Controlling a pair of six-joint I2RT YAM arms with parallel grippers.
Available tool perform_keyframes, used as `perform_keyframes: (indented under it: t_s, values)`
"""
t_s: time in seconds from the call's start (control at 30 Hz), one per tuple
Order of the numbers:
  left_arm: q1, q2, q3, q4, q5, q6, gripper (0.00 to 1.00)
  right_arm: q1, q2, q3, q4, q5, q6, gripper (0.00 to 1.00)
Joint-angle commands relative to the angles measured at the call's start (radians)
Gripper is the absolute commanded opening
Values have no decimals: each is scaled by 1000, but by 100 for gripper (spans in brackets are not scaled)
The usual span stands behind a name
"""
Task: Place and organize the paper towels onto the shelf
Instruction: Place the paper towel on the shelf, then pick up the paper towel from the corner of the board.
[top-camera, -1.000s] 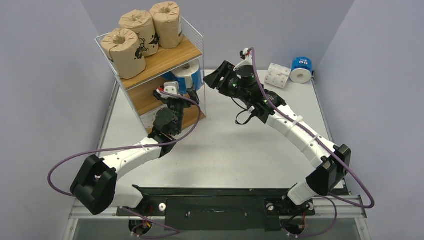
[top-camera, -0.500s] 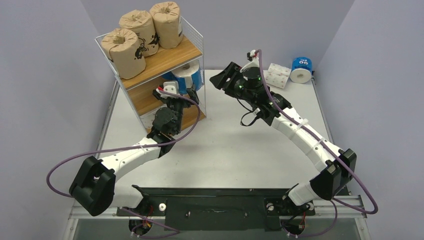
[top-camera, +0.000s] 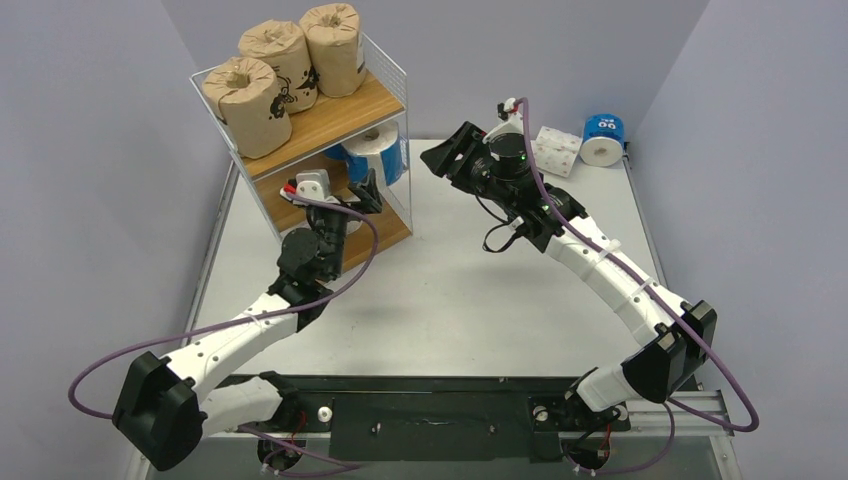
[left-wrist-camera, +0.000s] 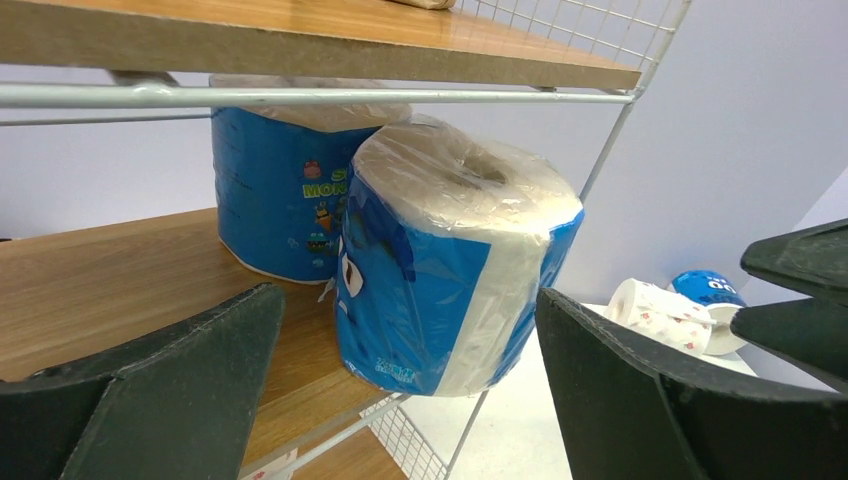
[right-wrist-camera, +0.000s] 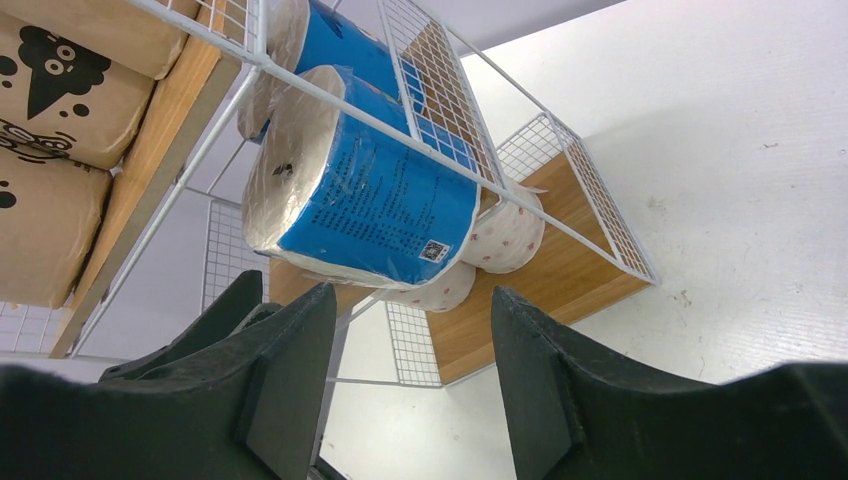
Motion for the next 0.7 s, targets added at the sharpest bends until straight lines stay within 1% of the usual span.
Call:
perform_keyframes:
  t_s: [0.0, 0.13, 0.3, 0.43, 0.53, 0.67]
  values:
    - [-9, -66, -24, -43, 46, -23, 96, -1, -45, -2, 40, -7, 9, 54]
    - [-29, -116, -71, -62, 73, -11, 96, -1, -62, -20, 38, -1, 0, 54]
    - [-82, -215, -99, -150, 92, 16, 96, -9, -91, -45, 13, 20, -31, 54]
    - [-160, -287, -117, -227, 74, 19, 96, -26, -127, -77, -4, 23, -54, 54]
    - [-243, -322, -136, -259, 36, 30, 96, -41, -157, -109, -8, 23, -63, 54]
    - [-330, -368, -153, -337, 36, 7, 96, -49, -177, -140, -5, 55, -77, 53]
